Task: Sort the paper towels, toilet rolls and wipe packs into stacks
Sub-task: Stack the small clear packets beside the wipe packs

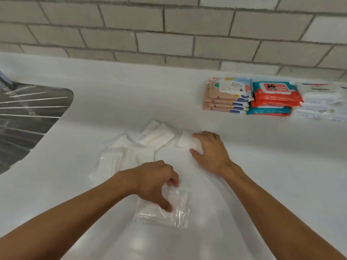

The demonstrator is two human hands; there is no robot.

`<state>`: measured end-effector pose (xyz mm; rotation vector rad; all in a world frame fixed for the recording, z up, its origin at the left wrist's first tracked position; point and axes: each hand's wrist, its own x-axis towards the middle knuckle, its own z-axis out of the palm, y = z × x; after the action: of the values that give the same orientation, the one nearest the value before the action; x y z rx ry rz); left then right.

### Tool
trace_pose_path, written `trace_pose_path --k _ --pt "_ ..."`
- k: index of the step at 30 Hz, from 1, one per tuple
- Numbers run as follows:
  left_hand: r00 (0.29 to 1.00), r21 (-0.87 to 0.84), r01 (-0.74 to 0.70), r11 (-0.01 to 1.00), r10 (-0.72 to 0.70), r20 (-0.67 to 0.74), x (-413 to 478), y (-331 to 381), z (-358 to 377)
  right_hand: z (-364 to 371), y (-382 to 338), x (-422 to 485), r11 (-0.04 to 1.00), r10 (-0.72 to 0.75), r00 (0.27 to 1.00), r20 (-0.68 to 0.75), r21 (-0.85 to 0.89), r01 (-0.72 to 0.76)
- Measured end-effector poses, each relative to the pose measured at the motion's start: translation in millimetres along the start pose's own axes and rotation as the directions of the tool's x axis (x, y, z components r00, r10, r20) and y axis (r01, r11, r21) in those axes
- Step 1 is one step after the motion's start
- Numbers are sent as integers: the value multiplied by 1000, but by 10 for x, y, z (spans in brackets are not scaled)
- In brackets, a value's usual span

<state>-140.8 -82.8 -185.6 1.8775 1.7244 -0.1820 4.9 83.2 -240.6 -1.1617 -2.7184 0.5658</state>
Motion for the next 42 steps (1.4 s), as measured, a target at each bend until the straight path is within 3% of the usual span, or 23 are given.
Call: trace_pose_path --k 5,9,13,19,28,31,37,42 --pt "998 -24 -19 1000 17 -52 27 -12 47 -75 -48 80 995 104 995 -11 11 -104" --pt "993 -67 -25 997 17 -113 20 -120 53 -58 -58 154 955 208 978 35 210 -211" --pt "992 -292 -17 956 -21 -125 5 -281 -1 -139 -111 192 894 284 957 59 345 -286" --pt "968 -715 -24 699 -163 -193 14 -559 -177 -233 -157 203 816 357 934 -12 490 -305" --pt "820 -930 -132 343 -490 -297 208 -975 -518 -366 -212 512 551 459 889 2 784 -286" --pt "791 -948 -168 271 -536 -294 326 -1126 -744 -459 -261 710 644 416 905 -87 731 -226" --pt "740 -944 -189 269 -593 -317 738 -1393 -1215 -537 -379 1249 830 324 929 -178 525 -189" --pt "705 -944 -156 290 -637 -313 1283 -1606 -1392 -529 -369 1636 876 347 915 -208 420 -237"
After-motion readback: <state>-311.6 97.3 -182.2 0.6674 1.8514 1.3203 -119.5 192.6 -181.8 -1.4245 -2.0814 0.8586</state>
